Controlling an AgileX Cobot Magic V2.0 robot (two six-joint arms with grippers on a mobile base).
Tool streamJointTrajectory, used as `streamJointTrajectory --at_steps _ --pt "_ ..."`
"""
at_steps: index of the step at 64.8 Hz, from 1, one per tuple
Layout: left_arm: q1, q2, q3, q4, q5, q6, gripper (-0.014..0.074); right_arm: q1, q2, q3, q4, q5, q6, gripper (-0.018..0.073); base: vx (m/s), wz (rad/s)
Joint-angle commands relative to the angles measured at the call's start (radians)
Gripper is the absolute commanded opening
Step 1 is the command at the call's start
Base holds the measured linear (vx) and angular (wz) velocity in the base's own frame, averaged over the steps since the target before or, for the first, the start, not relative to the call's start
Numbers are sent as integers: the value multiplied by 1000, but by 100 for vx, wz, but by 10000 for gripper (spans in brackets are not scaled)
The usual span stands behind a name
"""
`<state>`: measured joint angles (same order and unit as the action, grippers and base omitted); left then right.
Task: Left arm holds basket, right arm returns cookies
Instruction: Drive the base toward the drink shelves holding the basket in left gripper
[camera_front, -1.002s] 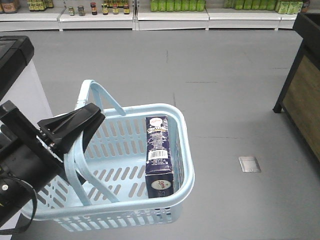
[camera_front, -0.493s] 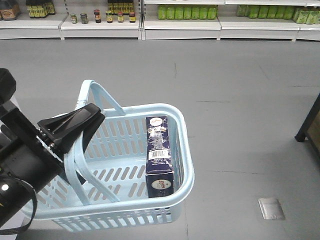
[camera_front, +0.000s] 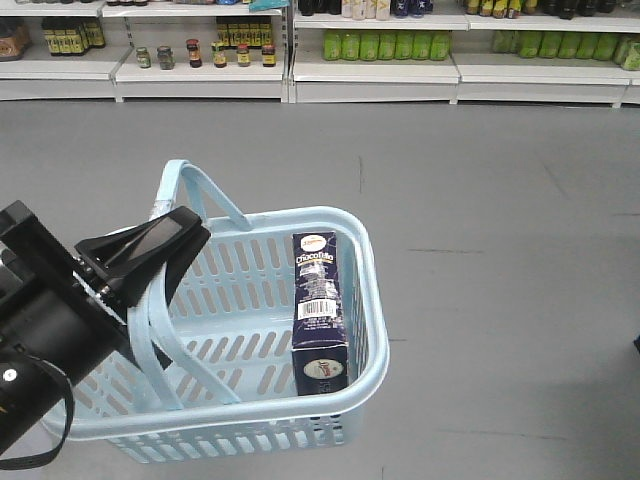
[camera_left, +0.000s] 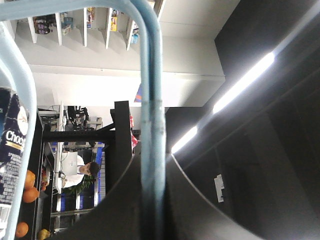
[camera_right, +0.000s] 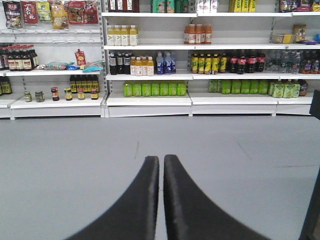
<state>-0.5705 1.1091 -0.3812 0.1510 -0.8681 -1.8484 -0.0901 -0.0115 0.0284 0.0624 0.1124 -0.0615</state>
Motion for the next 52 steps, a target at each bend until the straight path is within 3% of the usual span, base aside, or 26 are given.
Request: streamJointTrajectory --at_steps 1,52 --pt "-7 -28 -31 -17 -131 -4 -3 0 -13 17 -3 -68 -9 -6 59 2" --pt "-7 -28 -30 -19 -119 -4 -3 0 -12 17 -3 -68 -9 -6 60 2"
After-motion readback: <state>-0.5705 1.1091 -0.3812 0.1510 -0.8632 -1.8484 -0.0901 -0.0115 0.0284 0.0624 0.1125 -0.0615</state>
